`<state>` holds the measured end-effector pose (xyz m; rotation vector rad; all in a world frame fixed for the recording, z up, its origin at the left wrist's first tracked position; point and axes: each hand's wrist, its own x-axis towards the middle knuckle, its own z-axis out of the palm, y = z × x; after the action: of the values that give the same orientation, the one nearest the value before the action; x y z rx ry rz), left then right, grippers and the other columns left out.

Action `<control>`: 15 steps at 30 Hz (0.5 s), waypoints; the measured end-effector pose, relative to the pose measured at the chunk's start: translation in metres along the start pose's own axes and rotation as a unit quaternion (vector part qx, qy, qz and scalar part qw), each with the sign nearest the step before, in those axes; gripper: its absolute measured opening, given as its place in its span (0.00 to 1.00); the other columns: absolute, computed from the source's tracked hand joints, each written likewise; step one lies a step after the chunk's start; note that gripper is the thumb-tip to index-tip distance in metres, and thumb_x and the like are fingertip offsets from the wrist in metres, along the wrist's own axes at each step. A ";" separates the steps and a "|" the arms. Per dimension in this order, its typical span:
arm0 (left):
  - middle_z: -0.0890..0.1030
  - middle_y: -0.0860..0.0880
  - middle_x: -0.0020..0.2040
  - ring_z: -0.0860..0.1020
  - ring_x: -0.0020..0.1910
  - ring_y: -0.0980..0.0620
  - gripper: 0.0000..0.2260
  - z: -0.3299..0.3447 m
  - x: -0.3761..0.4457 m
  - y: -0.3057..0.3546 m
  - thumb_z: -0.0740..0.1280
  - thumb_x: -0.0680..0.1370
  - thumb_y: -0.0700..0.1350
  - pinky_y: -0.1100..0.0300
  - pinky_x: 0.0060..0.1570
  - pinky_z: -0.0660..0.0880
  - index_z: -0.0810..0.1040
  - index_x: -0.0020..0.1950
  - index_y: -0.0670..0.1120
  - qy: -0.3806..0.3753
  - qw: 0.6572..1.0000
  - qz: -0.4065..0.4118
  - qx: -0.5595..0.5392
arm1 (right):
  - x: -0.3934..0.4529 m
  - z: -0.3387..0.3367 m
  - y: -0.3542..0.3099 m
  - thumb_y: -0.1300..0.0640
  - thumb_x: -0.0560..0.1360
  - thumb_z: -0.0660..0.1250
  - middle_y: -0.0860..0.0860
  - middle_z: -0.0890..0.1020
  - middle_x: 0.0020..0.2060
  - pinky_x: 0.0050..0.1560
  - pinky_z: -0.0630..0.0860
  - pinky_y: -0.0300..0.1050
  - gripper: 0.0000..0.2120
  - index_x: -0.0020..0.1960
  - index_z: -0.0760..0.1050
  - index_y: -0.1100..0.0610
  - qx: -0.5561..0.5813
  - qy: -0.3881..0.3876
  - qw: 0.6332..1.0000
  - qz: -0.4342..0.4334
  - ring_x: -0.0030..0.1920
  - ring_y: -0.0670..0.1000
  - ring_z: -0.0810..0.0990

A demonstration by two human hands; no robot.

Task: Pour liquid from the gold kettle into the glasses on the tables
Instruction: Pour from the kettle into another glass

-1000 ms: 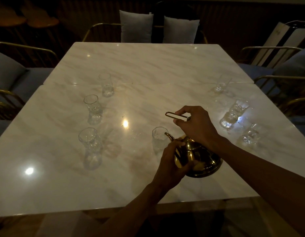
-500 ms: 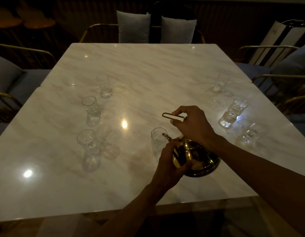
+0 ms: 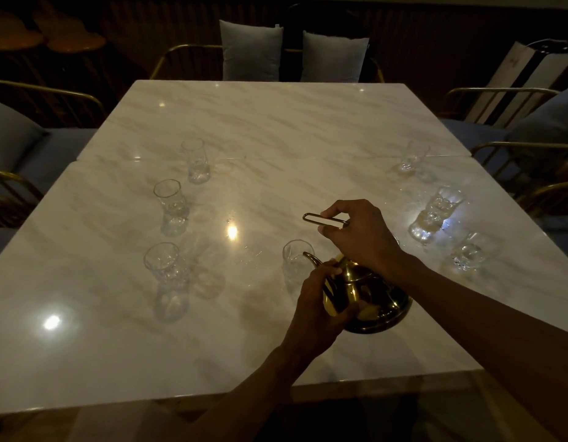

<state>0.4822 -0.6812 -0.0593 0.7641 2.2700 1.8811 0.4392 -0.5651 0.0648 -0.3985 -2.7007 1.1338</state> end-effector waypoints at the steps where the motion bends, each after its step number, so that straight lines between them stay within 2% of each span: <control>1: 0.72 0.57 0.67 0.72 0.65 0.56 0.25 0.000 0.000 0.000 0.70 0.71 0.62 0.51 0.62 0.74 0.68 0.64 0.55 0.000 1.000 -0.002 -0.001 | 0.000 0.000 0.000 0.54 0.70 0.75 0.51 0.80 0.58 0.47 0.72 0.41 0.09 0.50 0.82 0.51 0.002 0.001 1.000 0.000 0.47 0.48 0.78; 4: 0.72 0.57 0.67 0.72 0.65 0.56 0.25 0.001 0.001 -0.002 0.71 0.71 0.61 0.51 0.62 0.75 0.68 0.64 0.55 -0.001 1.000 -0.003 -0.005 | 0.000 0.000 0.000 0.54 0.70 0.75 0.52 0.80 0.58 0.47 0.72 0.41 0.08 0.49 0.82 0.50 0.003 0.003 1.000 -0.002 0.48 0.48 0.78; 8: 0.70 0.64 0.66 0.71 0.65 0.61 0.24 0.001 0.002 -0.002 0.72 0.72 0.57 0.59 0.63 0.72 0.67 0.64 0.59 -0.003 1.000 -0.001 0.003 | 0.001 0.000 0.001 0.55 0.70 0.75 0.52 0.80 0.59 0.47 0.72 0.40 0.10 0.51 0.82 0.52 -0.002 0.001 1.000 0.000 0.51 0.50 0.79; 10: 0.69 0.66 0.65 0.70 0.65 0.62 0.24 0.001 0.002 -0.001 0.72 0.72 0.58 0.60 0.64 0.71 0.66 0.64 0.61 -0.002 1.000 -0.002 0.003 | 0.002 0.001 0.001 0.55 0.70 0.75 0.52 0.79 0.60 0.47 0.71 0.40 0.10 0.51 0.82 0.53 -0.003 -0.001 1.000 0.002 0.50 0.49 0.78; 13: 0.69 0.67 0.65 0.70 0.65 0.62 0.24 0.002 0.001 -0.001 0.72 0.72 0.58 0.62 0.63 0.71 0.65 0.64 0.64 -0.002 1.000 -0.003 0.000 | 0.003 0.001 0.001 0.55 0.70 0.75 0.52 0.80 0.60 0.47 0.72 0.41 0.10 0.51 0.82 0.53 -0.002 -0.004 1.000 0.005 0.48 0.48 0.77; 15: 0.70 0.66 0.64 0.71 0.64 0.63 0.24 0.003 0.001 0.000 0.72 0.72 0.58 0.63 0.62 0.71 0.65 0.64 0.64 -0.002 1.000 -0.010 -0.005 | 0.003 0.001 0.001 0.55 0.70 0.75 0.52 0.80 0.60 0.48 0.73 0.41 0.10 0.50 0.82 0.52 -0.005 -0.006 1.000 0.005 0.50 0.49 0.79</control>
<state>0.4822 -0.6784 -0.0600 0.7398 2.2552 1.8797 0.4360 -0.5638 0.0632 -0.4079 -2.7179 1.1293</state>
